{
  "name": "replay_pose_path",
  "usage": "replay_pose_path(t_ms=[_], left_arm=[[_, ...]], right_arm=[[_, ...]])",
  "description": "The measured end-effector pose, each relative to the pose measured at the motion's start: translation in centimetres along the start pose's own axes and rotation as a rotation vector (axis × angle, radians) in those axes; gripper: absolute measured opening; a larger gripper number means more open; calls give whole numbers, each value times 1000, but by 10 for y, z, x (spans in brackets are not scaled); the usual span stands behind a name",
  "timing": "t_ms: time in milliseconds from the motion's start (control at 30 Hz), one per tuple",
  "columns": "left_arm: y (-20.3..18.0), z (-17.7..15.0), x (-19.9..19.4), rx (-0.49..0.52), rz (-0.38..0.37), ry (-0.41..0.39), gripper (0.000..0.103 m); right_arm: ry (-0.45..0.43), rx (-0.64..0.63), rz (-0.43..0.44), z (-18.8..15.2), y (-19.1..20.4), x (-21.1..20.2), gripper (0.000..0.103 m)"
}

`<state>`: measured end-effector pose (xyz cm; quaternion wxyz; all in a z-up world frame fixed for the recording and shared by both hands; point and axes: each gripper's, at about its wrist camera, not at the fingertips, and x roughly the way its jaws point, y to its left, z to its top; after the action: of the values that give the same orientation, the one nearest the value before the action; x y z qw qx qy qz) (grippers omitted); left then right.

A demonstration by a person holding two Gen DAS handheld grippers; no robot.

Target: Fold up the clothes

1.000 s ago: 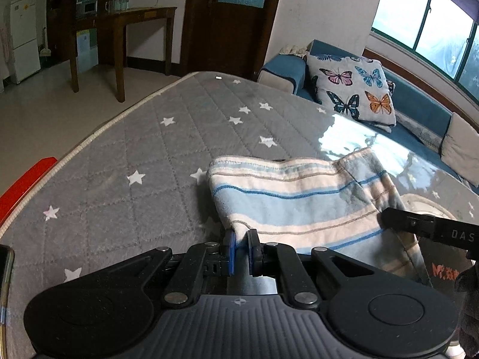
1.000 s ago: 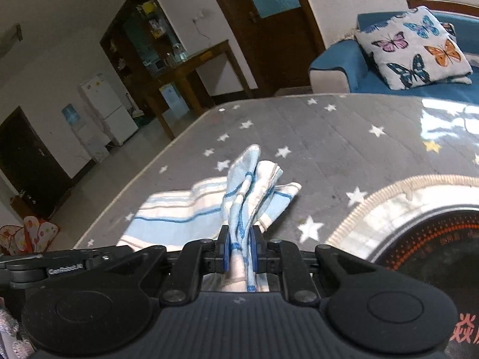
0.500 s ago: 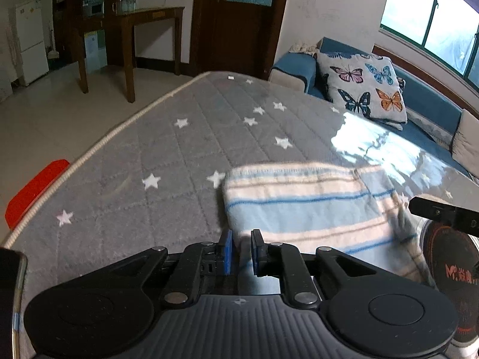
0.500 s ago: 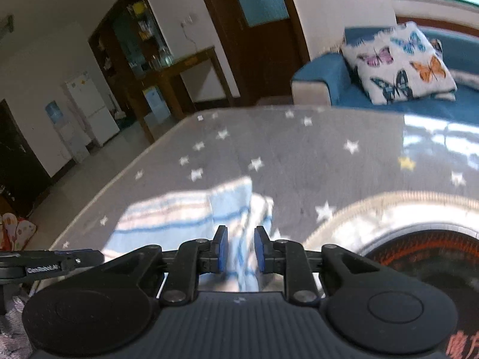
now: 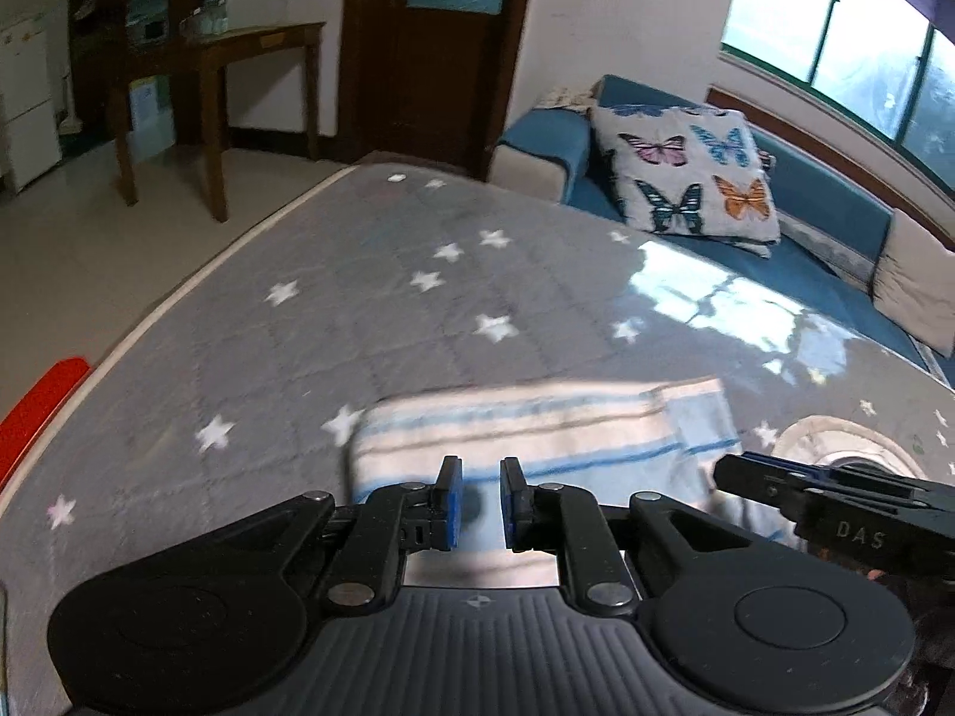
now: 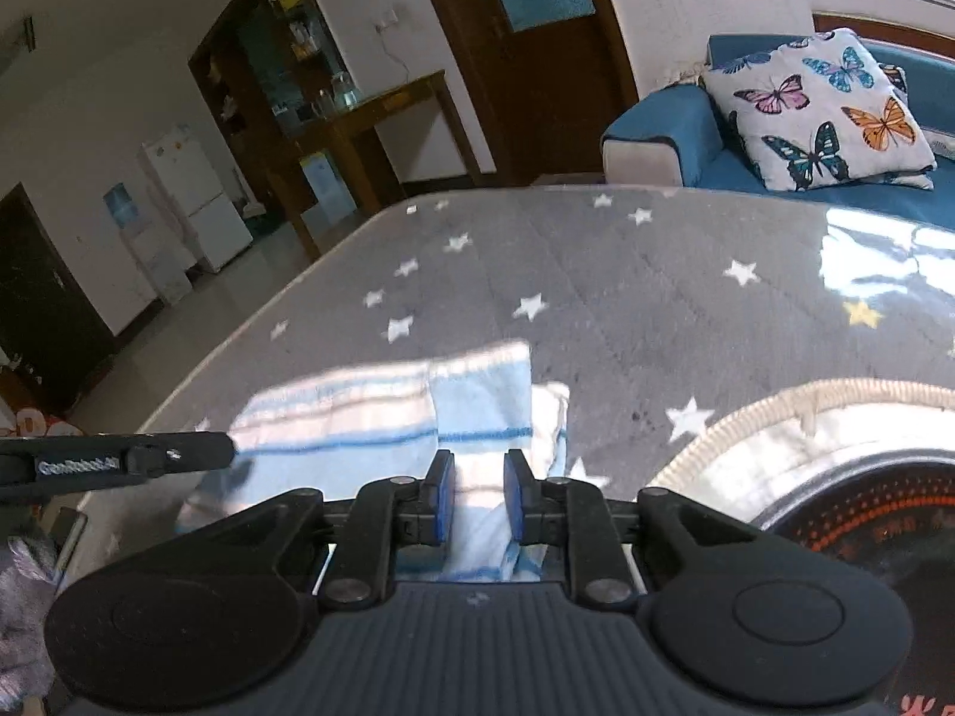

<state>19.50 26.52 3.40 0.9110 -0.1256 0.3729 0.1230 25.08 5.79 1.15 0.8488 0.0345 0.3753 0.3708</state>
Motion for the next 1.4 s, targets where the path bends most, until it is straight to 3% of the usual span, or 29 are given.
replay_pose_path(t_ms=[300, 700, 833, 1000, 1133, 1400], left_arm=[[-20, 20, 35, -9, -47, 16, 15], [-29, 19, 61, 10, 0, 37, 17], [-28, 19, 54, 3, 3, 37, 17], [-25, 9, 33, 32, 13, 27, 26], [-19, -8, 12, 61, 21, 22, 33], [-1, -56, -34, 88, 22, 25, 33]], right_arm=[[-22, 4, 13, 16, 5, 19, 19], [-6, 5, 11, 6, -4, 31, 14], [-14, 13, 13, 5, -1, 25, 15], [-11, -15, 25, 3, 6, 3, 17], [8, -56, 41, -10, 14, -19, 17], [27, -172, 53, -51, 39, -59, 17]])
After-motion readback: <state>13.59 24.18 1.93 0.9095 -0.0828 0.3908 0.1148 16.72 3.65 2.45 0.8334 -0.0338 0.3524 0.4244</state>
